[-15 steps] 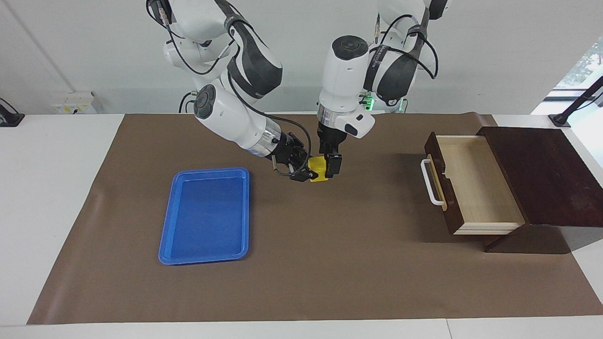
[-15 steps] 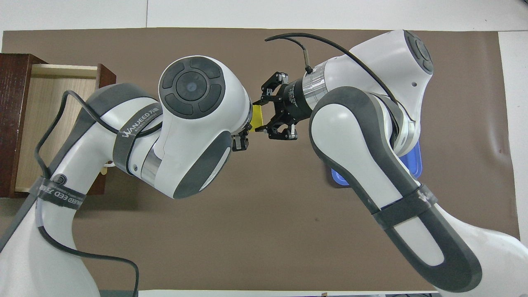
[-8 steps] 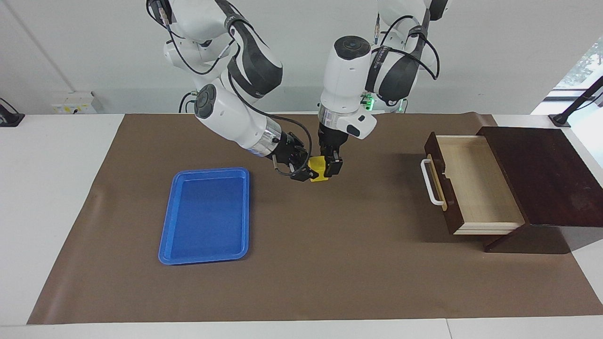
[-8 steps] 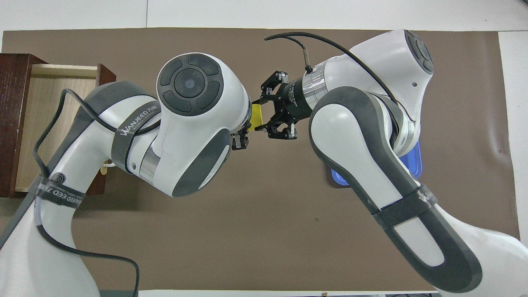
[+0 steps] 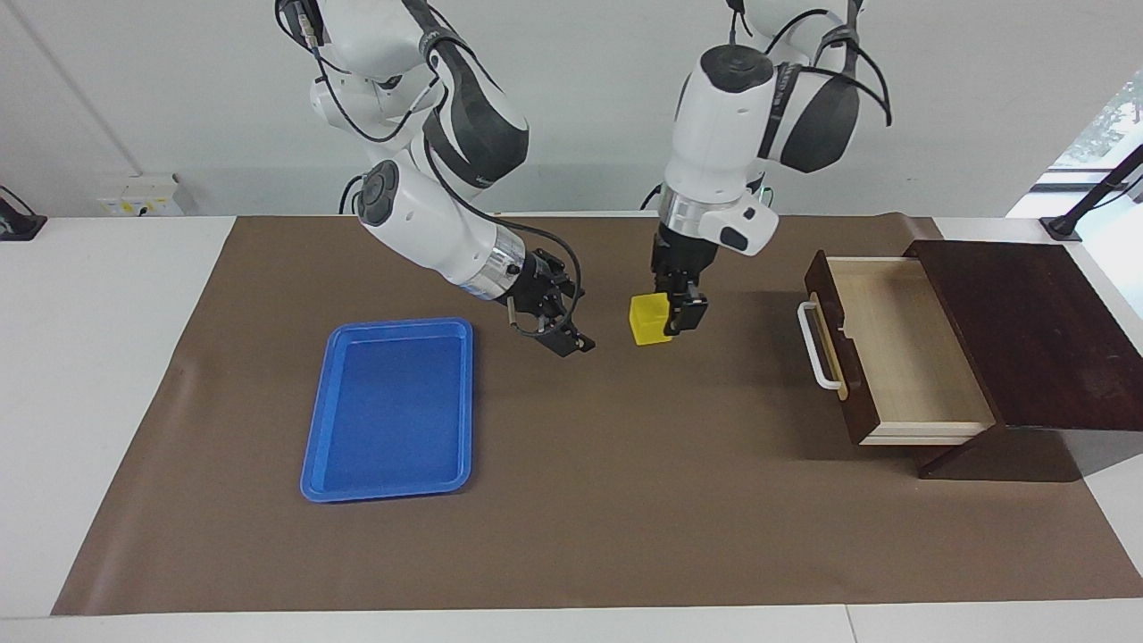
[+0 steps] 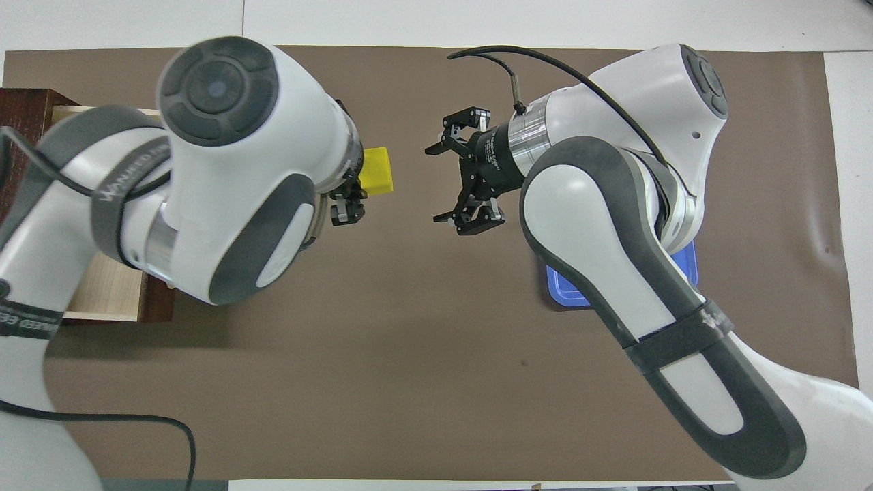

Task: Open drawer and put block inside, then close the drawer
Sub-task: 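Carry the block into the drawer with the left gripper while the right gripper withdraws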

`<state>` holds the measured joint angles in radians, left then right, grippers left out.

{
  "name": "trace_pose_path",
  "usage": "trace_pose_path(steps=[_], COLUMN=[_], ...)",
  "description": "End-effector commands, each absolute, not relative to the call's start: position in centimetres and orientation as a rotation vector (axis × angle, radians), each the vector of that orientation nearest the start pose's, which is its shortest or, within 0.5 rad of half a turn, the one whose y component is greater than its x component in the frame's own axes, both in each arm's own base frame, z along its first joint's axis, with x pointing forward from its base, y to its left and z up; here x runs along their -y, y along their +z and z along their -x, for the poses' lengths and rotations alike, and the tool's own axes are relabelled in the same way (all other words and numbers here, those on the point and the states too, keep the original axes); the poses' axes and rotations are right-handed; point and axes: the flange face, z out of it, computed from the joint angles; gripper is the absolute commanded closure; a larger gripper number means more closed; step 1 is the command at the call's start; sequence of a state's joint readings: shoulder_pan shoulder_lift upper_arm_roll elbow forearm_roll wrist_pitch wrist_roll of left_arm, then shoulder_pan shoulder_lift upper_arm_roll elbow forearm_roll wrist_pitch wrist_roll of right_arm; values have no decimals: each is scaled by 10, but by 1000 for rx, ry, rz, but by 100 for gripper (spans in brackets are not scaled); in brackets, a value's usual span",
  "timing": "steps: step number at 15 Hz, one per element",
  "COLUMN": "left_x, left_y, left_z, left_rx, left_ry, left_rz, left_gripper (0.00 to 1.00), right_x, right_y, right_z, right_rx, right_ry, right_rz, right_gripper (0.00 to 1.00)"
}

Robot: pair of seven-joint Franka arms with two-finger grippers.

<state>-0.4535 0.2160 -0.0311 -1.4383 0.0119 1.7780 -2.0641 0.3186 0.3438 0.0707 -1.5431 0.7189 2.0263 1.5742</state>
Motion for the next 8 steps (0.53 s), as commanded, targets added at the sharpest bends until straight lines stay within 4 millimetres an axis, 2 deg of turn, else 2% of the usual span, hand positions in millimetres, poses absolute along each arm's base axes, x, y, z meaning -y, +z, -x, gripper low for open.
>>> trace_pose_path(steps=[1, 3, 5, 7, 8], left_x=[227, 164, 98, 40, 17], left_y=[594, 591, 583, 570, 559], left_z=[-569, -588, -600, -601, -596], left_rx=[-2064, -2038, -1968, -1870, -1832], left_ry=[22, 17, 24, 54, 88], left_rz=[-2302, -2349, -2411, -2475, -2487], left_gripper=[100, 100, 100, 100, 100], right_x=[-261, -230, -190, -154, -140], right_y=[487, 490, 488, 494, 492], right_z=[-630, -634, -639, -639, -638], right_rx=[-1753, -1697, -1633, -1536, -1477], right_ry=[644, 612, 575, 536, 527], right_rz=[1888, 1961, 2071, 2166, 2238], right_gripper=[0, 0, 0, 0, 0])
